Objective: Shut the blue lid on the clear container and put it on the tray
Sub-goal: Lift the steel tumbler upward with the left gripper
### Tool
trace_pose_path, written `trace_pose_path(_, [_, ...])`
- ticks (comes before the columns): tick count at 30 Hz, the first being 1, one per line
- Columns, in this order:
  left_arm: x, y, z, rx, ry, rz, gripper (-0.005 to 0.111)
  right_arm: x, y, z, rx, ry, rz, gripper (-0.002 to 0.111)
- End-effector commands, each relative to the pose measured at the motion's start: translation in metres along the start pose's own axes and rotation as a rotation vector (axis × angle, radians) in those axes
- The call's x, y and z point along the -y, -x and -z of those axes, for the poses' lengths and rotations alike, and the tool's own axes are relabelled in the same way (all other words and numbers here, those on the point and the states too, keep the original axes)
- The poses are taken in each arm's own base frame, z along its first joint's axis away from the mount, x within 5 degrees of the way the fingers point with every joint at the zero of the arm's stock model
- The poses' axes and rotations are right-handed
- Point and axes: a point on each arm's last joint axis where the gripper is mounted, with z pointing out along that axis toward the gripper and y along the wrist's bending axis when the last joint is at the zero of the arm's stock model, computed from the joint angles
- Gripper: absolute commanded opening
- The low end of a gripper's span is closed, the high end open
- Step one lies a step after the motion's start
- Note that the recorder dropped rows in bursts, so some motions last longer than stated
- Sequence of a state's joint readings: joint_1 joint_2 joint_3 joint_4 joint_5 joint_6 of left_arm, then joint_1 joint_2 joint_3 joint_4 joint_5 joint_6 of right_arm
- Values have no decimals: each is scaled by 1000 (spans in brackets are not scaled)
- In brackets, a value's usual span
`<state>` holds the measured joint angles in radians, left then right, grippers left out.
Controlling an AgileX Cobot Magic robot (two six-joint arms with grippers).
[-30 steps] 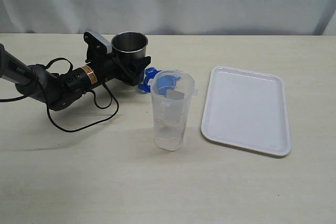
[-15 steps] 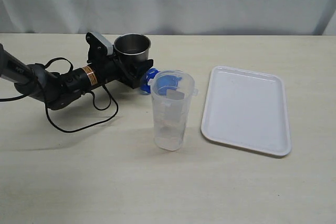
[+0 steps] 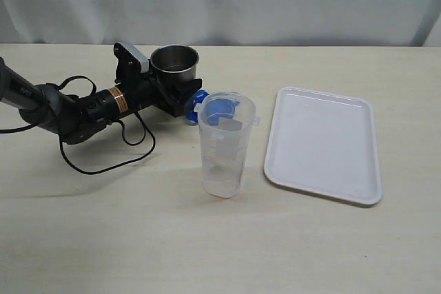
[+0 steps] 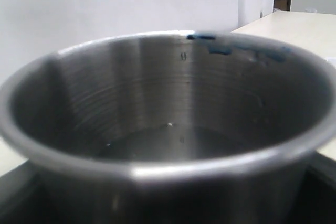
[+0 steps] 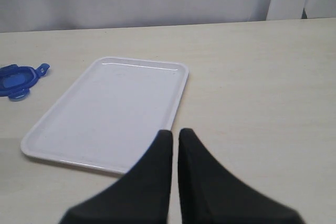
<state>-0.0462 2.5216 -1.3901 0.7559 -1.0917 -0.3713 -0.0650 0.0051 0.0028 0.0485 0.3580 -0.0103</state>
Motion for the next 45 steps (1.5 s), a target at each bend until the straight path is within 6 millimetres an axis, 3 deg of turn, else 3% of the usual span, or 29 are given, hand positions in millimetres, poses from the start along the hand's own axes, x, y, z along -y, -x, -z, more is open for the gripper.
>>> trace_pose_path(1, [1,2,0,9,-17,17,0,0,2,1,22,-4,4,4])
trace_pose_path(21, [2,18,-1,21,-36,5,0,0,2,1,22,-4,4,4])
trace_pose_path(29, [2,33,-1,33,-46,-18,0,0,2,1,22,-4,4,4])
trace_pose_path(45, [4,39,-1,73,-67,-2,0,0,2,1,22,-4,4,4])
